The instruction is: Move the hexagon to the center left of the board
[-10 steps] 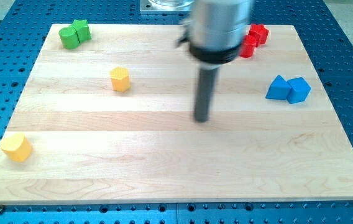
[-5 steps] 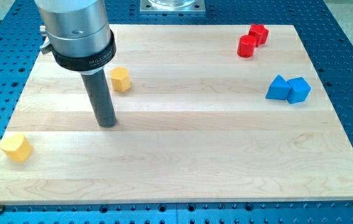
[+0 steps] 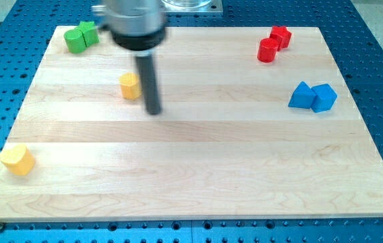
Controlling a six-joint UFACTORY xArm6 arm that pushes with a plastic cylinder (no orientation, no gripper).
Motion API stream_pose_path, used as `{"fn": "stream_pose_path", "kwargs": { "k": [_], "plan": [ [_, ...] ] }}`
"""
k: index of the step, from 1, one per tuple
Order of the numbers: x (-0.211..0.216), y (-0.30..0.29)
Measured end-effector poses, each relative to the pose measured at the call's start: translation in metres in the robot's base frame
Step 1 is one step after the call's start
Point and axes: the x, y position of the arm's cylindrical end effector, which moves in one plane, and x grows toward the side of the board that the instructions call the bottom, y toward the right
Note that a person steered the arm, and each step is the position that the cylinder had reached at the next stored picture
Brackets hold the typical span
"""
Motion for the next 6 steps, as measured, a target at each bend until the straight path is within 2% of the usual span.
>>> {"fn": "stream_pose_path", "kwargs": {
  "k": [1,2,3,4,5,6],
  "plan": [
    [-0.012,0.008],
    [-0.027,-0.029],
    [-0.048,-0.031],
    [-0.056,-0.085],
    [-0.023,-0.145],
    [-0.019,-0.135]
  ]
}}
